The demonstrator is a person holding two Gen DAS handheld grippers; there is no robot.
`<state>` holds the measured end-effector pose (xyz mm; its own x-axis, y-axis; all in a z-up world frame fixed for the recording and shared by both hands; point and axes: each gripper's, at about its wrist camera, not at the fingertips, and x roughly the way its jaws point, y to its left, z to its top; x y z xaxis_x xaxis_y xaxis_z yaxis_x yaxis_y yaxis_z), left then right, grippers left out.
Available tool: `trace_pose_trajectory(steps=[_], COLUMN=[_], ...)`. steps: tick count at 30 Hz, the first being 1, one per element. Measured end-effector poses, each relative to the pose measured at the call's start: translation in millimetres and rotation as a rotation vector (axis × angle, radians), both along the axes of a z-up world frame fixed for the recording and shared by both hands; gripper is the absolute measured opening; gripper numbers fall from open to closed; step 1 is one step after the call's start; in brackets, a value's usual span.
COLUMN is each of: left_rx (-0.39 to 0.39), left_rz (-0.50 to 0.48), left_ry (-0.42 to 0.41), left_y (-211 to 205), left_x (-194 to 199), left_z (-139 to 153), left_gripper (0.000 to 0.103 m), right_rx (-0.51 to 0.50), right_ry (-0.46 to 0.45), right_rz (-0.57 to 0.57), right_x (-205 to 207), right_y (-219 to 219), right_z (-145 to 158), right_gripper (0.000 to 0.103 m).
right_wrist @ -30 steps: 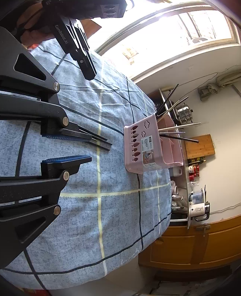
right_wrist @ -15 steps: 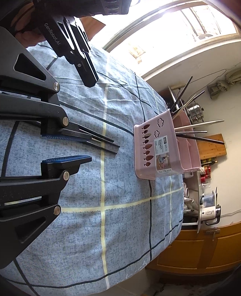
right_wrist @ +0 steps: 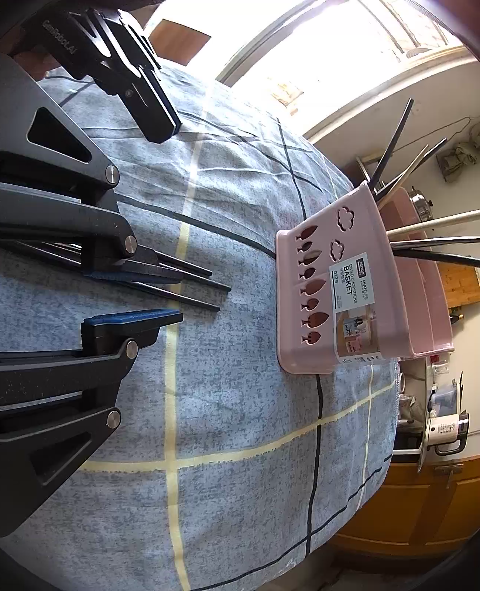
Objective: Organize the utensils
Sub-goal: 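Move both open tools back down to the black chopsticks on the cover, then grasp a black chopstick with the left tool while the right tool grasps another black chopstick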
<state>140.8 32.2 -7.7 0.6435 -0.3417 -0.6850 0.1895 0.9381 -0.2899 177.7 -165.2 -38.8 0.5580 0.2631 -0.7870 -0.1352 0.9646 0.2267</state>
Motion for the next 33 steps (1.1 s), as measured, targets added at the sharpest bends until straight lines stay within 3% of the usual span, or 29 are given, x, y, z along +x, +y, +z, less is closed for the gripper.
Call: trace_pose_trajectory(steps=[7,10,24,33], left_rx=[-0.007,-0.003,0.037,0.074], left_rz=[-0.014,-0.035,-0.068,-0.067], left_ry=[0.017,0.027,0.120,0.112], left_y=[-7,-16,-54,-65], left_x=[12,17,48,48], left_z=[-3,-4,-34,-34], left_gripper=[0.012,0.012,0.012,0.022], right_rx=[-0.019,-0.029,0.012,0.021], right_ry=[0.020,0.023,0.033,0.032], right_rz=[0.010,0.017,-0.030,-0.024], right_x=[11,9,-7,-7], right_y=[3,-2,-42,-44], right_z=[-5,-5,-6,-8], right_gripper=[0.014,0.006,0.006,0.006])
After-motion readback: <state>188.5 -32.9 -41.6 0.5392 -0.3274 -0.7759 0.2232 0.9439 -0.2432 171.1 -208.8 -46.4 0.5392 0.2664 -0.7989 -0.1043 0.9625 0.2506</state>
